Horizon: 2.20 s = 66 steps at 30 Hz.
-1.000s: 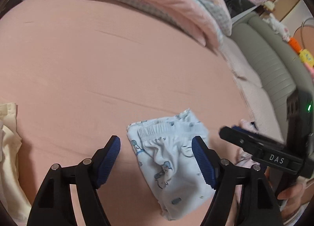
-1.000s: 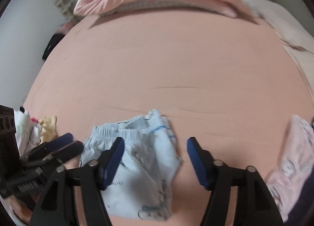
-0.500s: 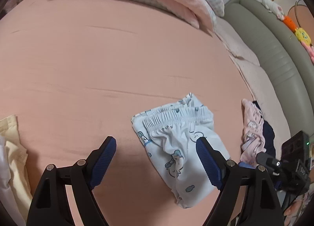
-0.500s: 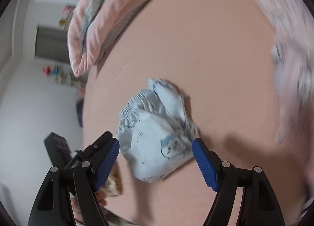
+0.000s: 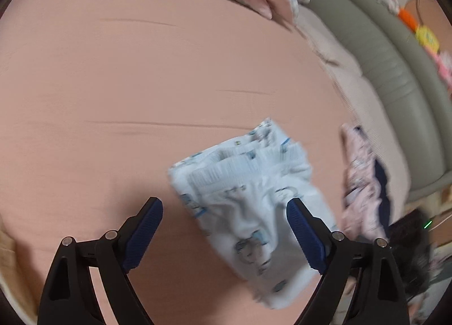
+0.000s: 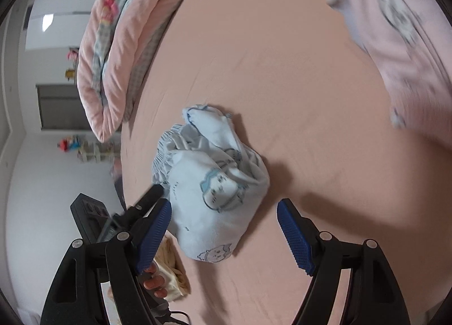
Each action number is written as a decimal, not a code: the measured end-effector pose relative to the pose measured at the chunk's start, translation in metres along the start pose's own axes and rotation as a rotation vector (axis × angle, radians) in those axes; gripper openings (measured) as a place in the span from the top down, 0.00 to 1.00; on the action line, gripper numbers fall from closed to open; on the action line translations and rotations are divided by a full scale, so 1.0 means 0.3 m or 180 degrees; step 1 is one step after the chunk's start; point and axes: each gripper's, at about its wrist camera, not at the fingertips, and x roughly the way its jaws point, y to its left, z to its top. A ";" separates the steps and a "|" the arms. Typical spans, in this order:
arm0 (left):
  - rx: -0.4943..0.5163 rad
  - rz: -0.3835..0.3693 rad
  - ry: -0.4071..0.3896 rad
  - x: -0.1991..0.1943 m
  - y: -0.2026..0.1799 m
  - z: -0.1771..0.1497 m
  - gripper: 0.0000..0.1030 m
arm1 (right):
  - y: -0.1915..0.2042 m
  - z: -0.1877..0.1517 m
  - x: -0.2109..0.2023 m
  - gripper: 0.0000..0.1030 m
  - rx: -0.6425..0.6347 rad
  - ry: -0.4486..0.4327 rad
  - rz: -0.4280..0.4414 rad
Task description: Fold clothes
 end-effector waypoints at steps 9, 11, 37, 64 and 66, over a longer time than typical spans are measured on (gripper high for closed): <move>-0.0174 -0.0057 0.0171 0.091 0.043 0.049 0.12 | -0.015 -0.041 0.114 0.19 0.0177 0.0048 0.0081; -0.0153 -0.0116 0.0176 0.094 0.048 0.059 0.12 | -0.001 -0.035 0.136 0.19 0.0103 0.0045 0.0053; -0.0884 -0.1165 0.0145 0.103 0.180 0.035 0.31 | 0.039 -0.031 0.217 0.37 -0.0413 -0.0460 -0.0221; -0.0237 -0.0358 0.0144 0.102 0.076 0.055 0.43 | 0.016 0.018 0.222 0.44 -0.0302 -0.0159 -0.0122; -0.0205 -0.0302 0.0061 0.100 0.058 0.041 0.48 | 0.021 0.020 0.218 0.44 -0.0292 -0.0162 -0.0123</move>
